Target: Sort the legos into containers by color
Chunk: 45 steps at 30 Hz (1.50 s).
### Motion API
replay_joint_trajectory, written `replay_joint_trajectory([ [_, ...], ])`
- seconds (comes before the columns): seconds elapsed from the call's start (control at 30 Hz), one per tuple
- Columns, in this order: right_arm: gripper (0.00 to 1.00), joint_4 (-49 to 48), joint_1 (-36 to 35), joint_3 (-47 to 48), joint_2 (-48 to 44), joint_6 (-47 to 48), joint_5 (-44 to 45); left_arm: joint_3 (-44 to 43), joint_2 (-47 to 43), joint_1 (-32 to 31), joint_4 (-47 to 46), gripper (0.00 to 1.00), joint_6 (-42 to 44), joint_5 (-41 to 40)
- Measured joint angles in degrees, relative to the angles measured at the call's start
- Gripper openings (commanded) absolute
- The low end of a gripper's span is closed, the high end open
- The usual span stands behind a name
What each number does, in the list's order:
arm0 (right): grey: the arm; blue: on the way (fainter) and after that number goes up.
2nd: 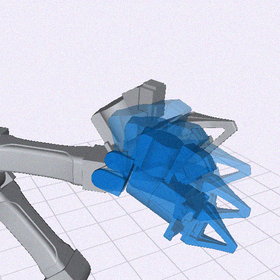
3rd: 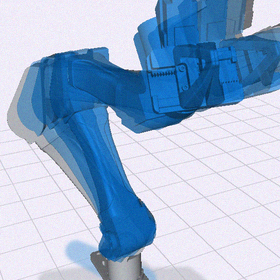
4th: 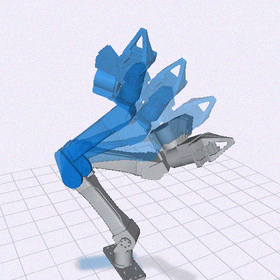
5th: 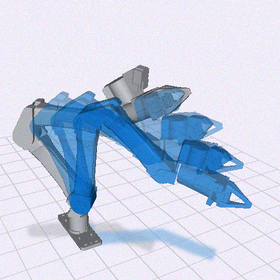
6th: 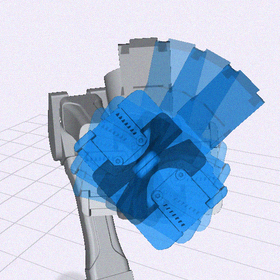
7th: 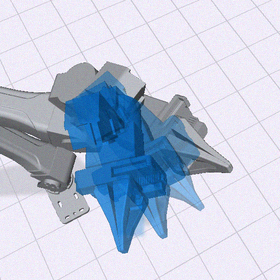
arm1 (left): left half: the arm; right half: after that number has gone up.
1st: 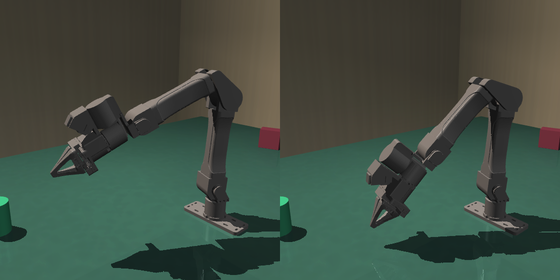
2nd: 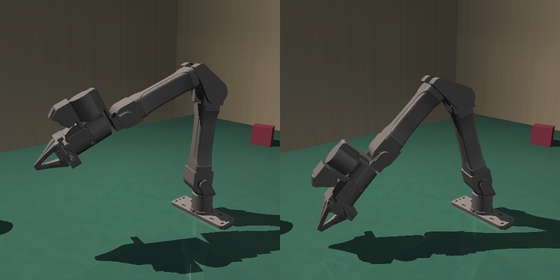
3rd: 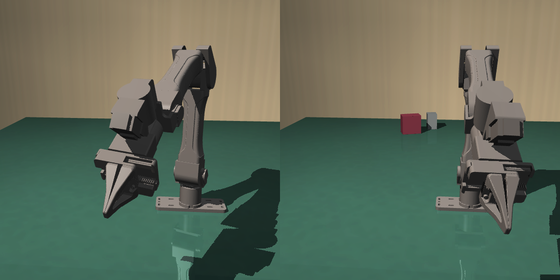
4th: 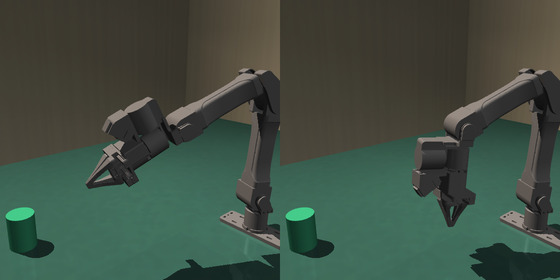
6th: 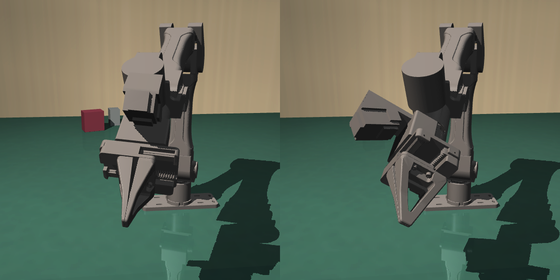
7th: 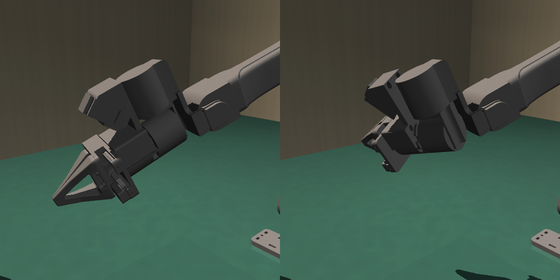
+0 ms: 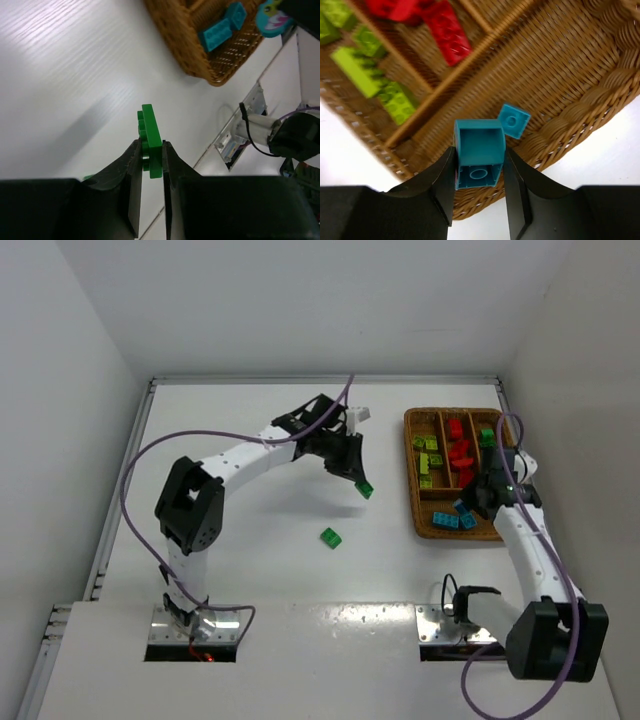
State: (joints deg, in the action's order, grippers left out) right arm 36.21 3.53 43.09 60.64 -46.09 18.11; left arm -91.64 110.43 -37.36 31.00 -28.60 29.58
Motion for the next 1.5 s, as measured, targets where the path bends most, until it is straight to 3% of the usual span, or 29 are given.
replay_joint_trajectory([
  [0.1, 0.30, -1.33, 2.34, -2.62, 1.05, 0.63, -1.25, -2.67, 1.53, -2.25, -0.52, 0.00, -0.57, 0.17],
  [0.27, 0.61, -3.28, 3.19, -3.13, 5.14, 1.57, -2.38, -4.61, 3.17, -3.08, -0.37, 0.00, -1.03, 0.17],
  [0.4, 0.63, -3.93, 3.34, -2.84, 5.81, 2.34, -3.72, -5.57, 3.58, -3.21, -0.26, 0.00, -1.09, 0.31],
  [0.57, 0.57, -4.70, 3.08, -1.33, 2.60, 3.58, -9.05, -7.30, 4.70, -3.21, -0.26, 0.00, -1.29, 1.18],
  [0.77, 0.59, -10.91, 1.95, -0.92, 0.63, 6.12, -31.71, -8.39, 6.16, -3.54, -0.33, 0.00, -1.38, 3.26],
  [0.87, 0.60, -11.50, -4.04, 0.66, 1.97, 10.19, -37.29, -8.39, 6.19, -2.97, -0.31, 0.00, -0.52, 6.58],
  [1.0, 0.61, -11.28, -16.28, 4.59, 2.14, 19.82, -36.74, -8.39, 6.19, -1.53, 0.24, 0.00, 0.94, 12.46],
  [1.13, 0.61, -11.78, -22.58, 5.86, 1.79, 28.65, -34.84, -8.37, 6.19, -0.24, 1.95, 0.00, 2.36, 16.52],
  [1.5, 0.62, -19.96, -29.33, -3.39, -4.70, 40.76, -27.93, -1.77, 5.57, 1.79, 4.94, 0.00, 4.63, 19.56],
])
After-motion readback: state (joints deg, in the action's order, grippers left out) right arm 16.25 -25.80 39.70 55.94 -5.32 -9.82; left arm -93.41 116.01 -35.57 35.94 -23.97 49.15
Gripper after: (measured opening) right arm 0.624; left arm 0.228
